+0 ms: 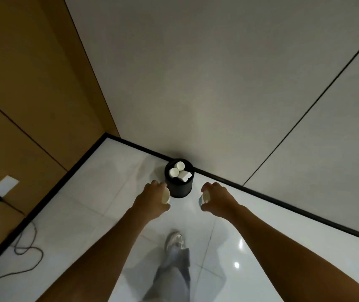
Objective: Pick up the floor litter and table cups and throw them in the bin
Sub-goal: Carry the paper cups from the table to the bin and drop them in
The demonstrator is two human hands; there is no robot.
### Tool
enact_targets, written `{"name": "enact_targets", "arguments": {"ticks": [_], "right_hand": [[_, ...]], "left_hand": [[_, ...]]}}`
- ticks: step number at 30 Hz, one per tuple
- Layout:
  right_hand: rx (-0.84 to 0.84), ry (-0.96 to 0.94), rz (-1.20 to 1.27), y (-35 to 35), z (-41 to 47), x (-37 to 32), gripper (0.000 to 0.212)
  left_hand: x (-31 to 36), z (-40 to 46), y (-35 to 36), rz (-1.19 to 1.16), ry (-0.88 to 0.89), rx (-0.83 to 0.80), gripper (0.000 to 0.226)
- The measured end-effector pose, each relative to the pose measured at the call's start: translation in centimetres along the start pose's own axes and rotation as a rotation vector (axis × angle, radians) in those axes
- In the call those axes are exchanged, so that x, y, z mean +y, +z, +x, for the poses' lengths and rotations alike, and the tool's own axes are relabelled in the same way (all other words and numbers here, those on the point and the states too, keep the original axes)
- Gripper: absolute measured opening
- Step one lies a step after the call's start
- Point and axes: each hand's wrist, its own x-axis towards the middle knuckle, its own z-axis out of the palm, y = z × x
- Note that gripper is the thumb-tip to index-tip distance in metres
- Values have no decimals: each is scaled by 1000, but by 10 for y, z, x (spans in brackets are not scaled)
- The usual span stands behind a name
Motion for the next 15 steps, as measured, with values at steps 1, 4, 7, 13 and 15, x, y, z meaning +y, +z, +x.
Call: {"name": "enact_targets", "arguments": {"ticks": [1, 4, 7, 13, 15], "right_hand": [[0, 3, -2, -8, 21, 0, 58], [-5, 18, 8, -30, 81, 0, 56], [-19, 2, -46, -55, 137, 2, 56], [-120, -54, -77, -86, 231, 13, 55], [-130, -101, -102, -94, 266, 21, 53]], "left_hand": [[-2, 22, -4, -9, -7, -3, 63], [-5, 86, -13, -15, -18, -19, 59], [-2, 142, -20, -33, -59, -36, 57], [2, 220, -19, -125, -186, -21, 61], [2, 247, -12, -155, -232, 12, 61]]}}
